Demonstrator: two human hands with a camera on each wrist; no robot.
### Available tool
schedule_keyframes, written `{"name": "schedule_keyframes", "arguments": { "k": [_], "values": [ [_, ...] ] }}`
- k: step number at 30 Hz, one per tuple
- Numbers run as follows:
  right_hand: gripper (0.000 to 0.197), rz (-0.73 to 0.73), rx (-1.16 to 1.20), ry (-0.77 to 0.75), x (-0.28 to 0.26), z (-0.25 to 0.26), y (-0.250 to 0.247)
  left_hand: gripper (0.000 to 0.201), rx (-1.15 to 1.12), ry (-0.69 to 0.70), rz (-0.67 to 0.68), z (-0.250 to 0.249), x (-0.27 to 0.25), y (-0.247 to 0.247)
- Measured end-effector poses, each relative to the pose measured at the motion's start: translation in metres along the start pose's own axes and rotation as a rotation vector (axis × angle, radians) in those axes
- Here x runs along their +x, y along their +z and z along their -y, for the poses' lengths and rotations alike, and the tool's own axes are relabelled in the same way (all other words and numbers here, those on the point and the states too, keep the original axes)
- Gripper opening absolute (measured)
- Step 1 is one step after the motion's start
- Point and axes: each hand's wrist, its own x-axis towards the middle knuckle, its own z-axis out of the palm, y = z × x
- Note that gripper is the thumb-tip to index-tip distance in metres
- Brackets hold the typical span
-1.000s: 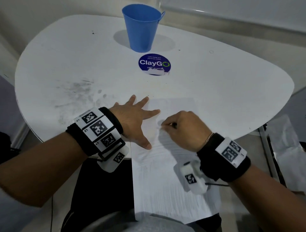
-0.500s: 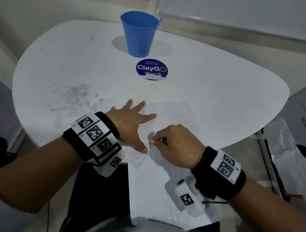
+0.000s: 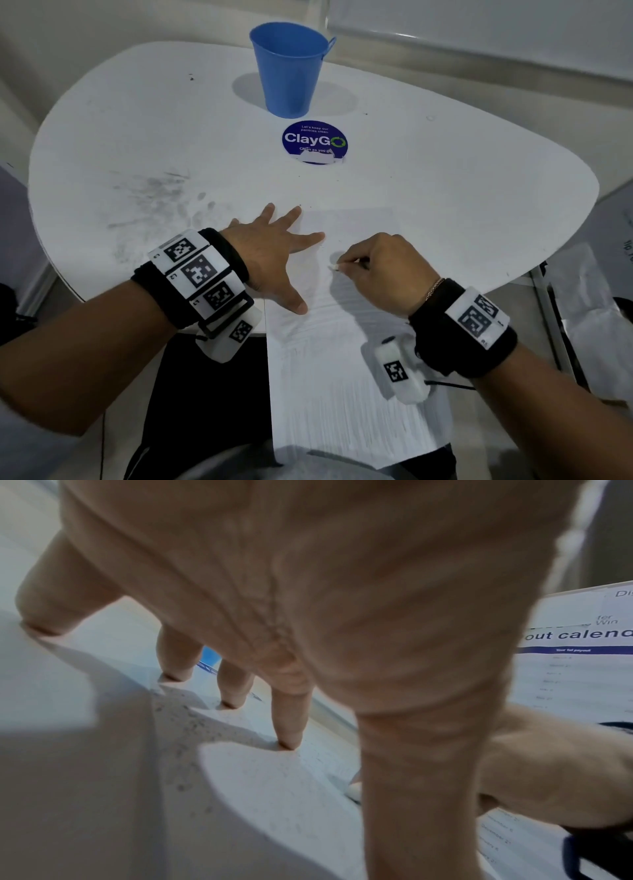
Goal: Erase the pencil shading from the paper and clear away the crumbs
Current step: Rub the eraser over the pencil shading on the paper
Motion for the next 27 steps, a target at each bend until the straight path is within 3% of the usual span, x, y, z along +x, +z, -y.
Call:
{"name": "schedule_keyframes", "arguments": {
  "k": [5,10,15,20,24,27],
  "values": [
    [0.017,0.067,0.005,-0.08,-0.013,0.012,0.008,0.121,0.001,0.004,0.004,0.0,0.001,0.0],
    [0.018,-0.076,-0.003,0.035,0.004,-0.006,-0.002,0.12,-0.009,0.003,0.0,0.001,0.0,-0.001],
    [0.017,0.107,-0.007,-0.105,-0.012,0.014,0.006,0.121,-0.008,0.002,0.0,0.0,0.0,0.0],
    [0.019,-0.098,-0.01,0.076,0.008,-0.01,-0.01,0.121,-0.023,0.006,0.002,0.001,-0.002,-0.001],
    [0.018,0.072,-0.012,-0.087,-0.012,0.014,0.007,0.121,-0.006,0.007,-0.003,0.0,-0.001,-0.001],
    [0.018,0.015,-0.034,-0.02,0.001,0.004,-0.002,0.121,-0.008,0.003,0.008,0.001,-0.002,-0.002]
  ]
}}
